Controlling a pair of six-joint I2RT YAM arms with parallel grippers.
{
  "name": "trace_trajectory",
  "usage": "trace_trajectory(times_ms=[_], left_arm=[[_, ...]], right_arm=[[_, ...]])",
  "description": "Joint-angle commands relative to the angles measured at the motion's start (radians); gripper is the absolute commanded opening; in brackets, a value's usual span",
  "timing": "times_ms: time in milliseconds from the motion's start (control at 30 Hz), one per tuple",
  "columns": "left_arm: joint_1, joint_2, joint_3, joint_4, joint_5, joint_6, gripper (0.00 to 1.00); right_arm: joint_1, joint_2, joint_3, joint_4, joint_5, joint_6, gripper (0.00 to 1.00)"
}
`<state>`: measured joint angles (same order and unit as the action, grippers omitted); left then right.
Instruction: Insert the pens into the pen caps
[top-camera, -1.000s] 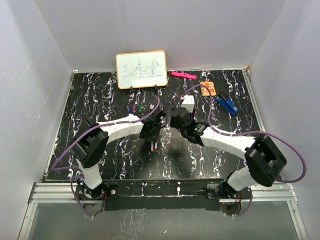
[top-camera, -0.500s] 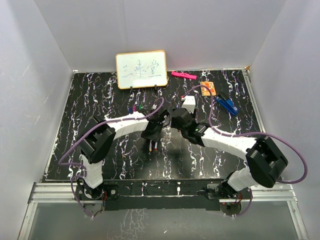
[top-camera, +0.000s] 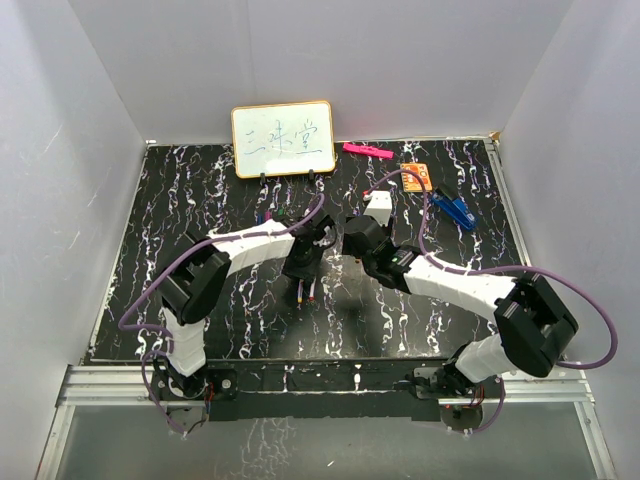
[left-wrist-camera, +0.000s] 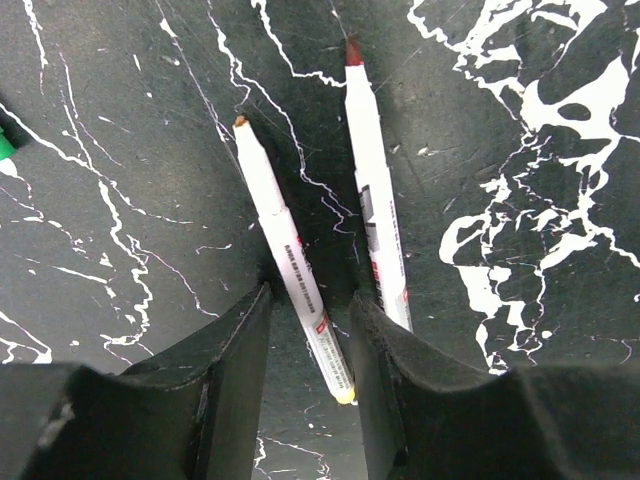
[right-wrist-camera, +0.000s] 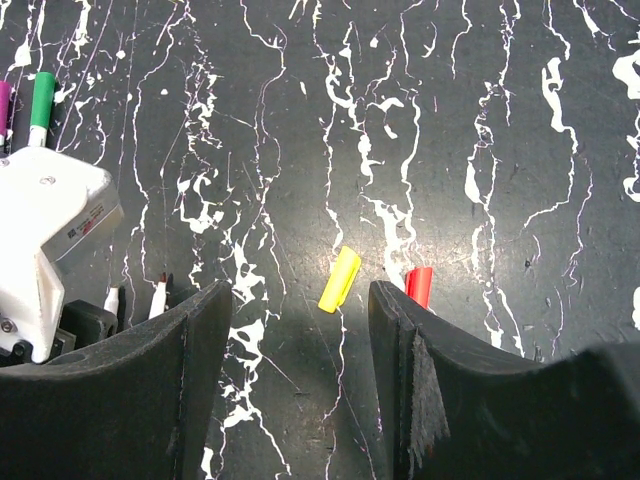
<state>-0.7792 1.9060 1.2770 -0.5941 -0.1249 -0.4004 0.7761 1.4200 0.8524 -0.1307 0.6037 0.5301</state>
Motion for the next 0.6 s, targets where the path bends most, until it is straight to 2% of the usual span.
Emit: trace_trajectory(times_ms=[0, 200, 333, 567], left_arm=[[0.031, -0.001, -0.021, -0.074, 0.051, 0.025, 0.35], [0.072, -0.021, -0.047, -0.074, 0.105, 0.043, 0.33], [0.072, -0.011, -0.048, -0.069, 0.134, 0.048, 0.30], [0.072, 0.038, -0.038, -0.084, 0.155, 0.068, 0.30]], right_arm=[[-0.003, -0.029, -0.006, 0.032, 0.027, 0.010, 0.55], [-0.003, -0.002, 0.005, 0.028, 0.024, 0.016, 0.55], [-0.003, 0.011, 0.013, 0.028, 0.026, 0.016, 0.55], [-0.004, 0.017, 0.021, 0.025, 0.025, 0.023, 0.55]])
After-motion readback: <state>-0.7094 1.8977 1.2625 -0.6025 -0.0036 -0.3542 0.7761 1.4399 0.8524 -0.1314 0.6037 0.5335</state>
